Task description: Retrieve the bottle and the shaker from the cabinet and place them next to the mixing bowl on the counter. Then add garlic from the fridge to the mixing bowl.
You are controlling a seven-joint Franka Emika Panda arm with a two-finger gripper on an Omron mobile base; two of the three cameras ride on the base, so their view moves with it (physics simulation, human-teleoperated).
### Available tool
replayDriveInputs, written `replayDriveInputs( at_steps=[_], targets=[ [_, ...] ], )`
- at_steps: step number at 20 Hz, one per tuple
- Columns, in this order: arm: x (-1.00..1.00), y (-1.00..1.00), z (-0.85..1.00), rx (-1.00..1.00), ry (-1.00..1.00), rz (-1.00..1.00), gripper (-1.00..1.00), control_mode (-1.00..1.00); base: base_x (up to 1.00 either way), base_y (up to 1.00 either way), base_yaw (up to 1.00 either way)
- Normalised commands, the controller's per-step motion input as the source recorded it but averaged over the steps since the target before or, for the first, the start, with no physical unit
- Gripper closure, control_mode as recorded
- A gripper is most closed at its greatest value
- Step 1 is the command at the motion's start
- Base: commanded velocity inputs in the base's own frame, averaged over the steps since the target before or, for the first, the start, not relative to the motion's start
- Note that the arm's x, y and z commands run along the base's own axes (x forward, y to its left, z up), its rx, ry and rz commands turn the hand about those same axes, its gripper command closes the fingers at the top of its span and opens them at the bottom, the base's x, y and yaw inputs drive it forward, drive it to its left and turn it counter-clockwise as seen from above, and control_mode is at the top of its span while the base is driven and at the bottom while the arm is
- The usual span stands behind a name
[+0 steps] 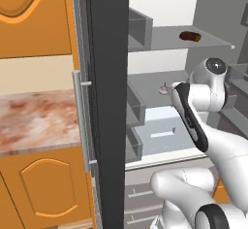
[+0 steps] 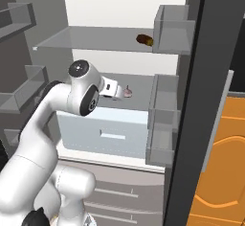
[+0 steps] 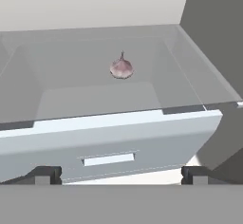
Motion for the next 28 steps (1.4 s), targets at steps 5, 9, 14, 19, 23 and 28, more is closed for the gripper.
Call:
replayDriveInputs(
  at_steps=[5,9,14,19,23,28],
  targets=[
    [0.36,-0.03,-0.37,0.00,-0.07,0.01,-1.00,-1.00,0.00,0.00,0.00],
    [0.32,-0.15,-0.27,0.00,-0.08,0.02,-1.00,-1.00,0.00,0.00,0.00],
    [0.34,-0.02,-0.06,0.00,-0.02,0.00,-1.00,-1.00,0.00,0.00,0.00],
    [0.35,0.00,0.00,0.00,0.00,0.00,-1.00,-1.00,0.00,0.00,0.00],
    [0.39,0.00,0.00,0.00,0.00,0.00,-1.00,-1.00,0.00,0.00,0.00],
    [0.39,0.00,0.00,0.00,0.00,0.00,-1.00,-1.00,0.00,0.00,0.00]
  ],
)
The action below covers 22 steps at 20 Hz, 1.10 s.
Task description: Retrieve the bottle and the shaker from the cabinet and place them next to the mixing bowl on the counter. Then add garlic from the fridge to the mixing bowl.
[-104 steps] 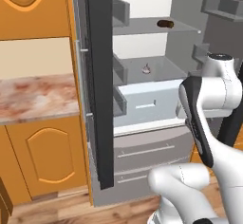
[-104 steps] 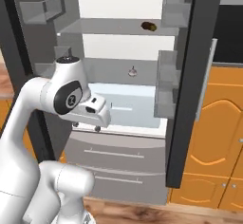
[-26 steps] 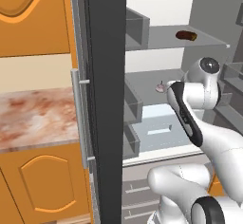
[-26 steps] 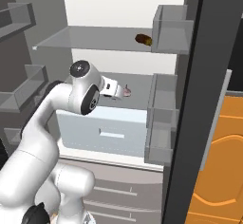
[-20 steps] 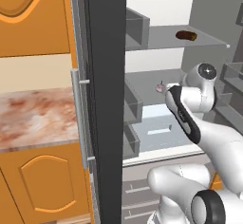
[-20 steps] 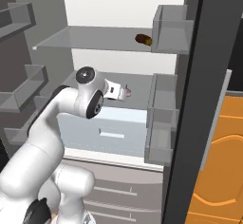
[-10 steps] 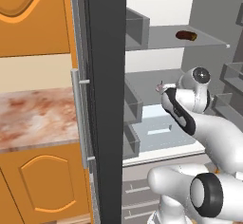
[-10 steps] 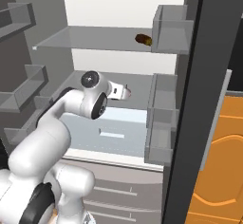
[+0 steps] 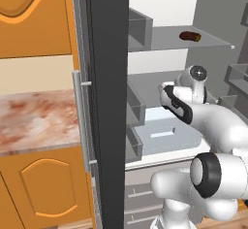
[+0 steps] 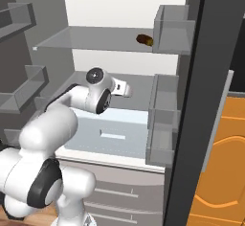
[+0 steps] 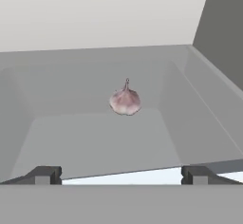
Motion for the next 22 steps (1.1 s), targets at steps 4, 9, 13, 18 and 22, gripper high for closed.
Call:
replayDriveInputs(
  at_steps=[4,9,13,18,22],
  targets=[
    [0.41,-0.01,0.00,0.00,0.00,0.00,-1.00,-1.00,0.00,0.00,0.00],
    [0.33,-0.07,0.00,0.00,0.00,0.00,-1.00,-1.00,0.00,0.00,0.00],
    [0.25,-0.02,0.00,0.00,0.00,0.00,-1.00,-1.00,0.00,0.00,0.00],
    [0.22,0.00,0.00,0.00,0.00,0.00,-1.00,-1.00,0.00,0.00,0.00],
    [0.01,-0.03,0.00,0.01,0.14,0.00,-1.00,-1.00,0.00,0.00,0.00]
  ],
)
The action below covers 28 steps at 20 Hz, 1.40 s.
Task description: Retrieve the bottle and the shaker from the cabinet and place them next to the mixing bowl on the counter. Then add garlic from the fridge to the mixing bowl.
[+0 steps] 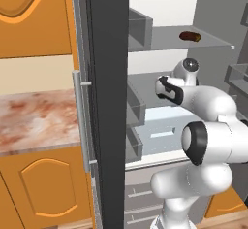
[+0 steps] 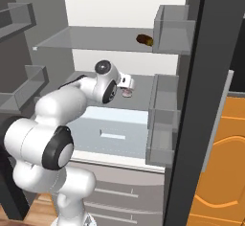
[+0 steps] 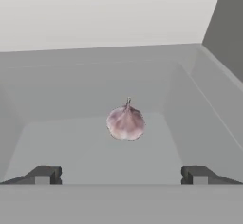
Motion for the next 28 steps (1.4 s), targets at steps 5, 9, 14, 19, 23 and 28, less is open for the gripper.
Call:
replayDriveInputs(
  at_steps=[5,9,14,19,23,28],
  targets=[
    [0.18,-0.12,-0.08,0.00,0.07,0.01,-1.00,-1.00,0.00,0.00,0.00],
    [0.29,-0.10,-0.33,0.00,0.00,0.03,-1.00,-1.00,0.00,0.00,0.00],
    [0.21,0.00,-0.30,0.00,0.00,0.01,-1.00,-1.00,0.00,0.00,0.00],
    [0.20,0.00,-0.17,0.00,0.00,0.00,-1.00,-1.00,0.00,0.00,0.00],
    [0.28,0.00,0.00,0.00,0.00,0.00,-1.00,-1.00,0.00,0.00,0.00],
    [0.22,0.00,-0.11,0.00,0.00,0.00,-1.00,-1.00,0.00,0.00,0.00]
  ],
)
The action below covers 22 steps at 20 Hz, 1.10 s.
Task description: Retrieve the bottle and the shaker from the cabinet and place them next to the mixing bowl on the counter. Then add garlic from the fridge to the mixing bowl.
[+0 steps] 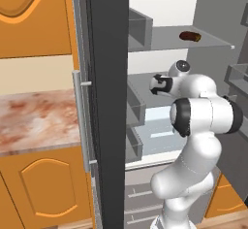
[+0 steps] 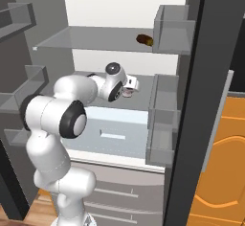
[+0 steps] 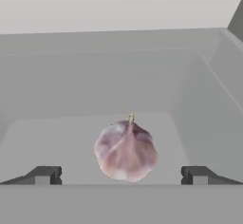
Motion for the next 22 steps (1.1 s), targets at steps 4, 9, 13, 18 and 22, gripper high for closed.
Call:
replayDriveInputs(
  at_steps=[4,9,13,18,22],
  targets=[
    [0.20,0.00,-0.09,0.00,0.00,0.00,-1.00,-1.00,0.00,0.00,0.00],
    [0.10,0.00,-0.06,0.00,0.00,0.00,-1.00,-1.00,0.00,0.00,0.00],
    [0.00,0.00,-0.07,0.00,0.01,0.00,-1.00,-1.00,0.00,0.00,0.00],
    [0.04,0.00,-0.04,0.00,0.00,0.00,-1.00,-1.00,0.00,0.00,0.00],
    [0.03,0.00,-0.16,0.00,0.00,0.00,-1.00,-1.00,0.00,0.00,0.00]
  ],
)
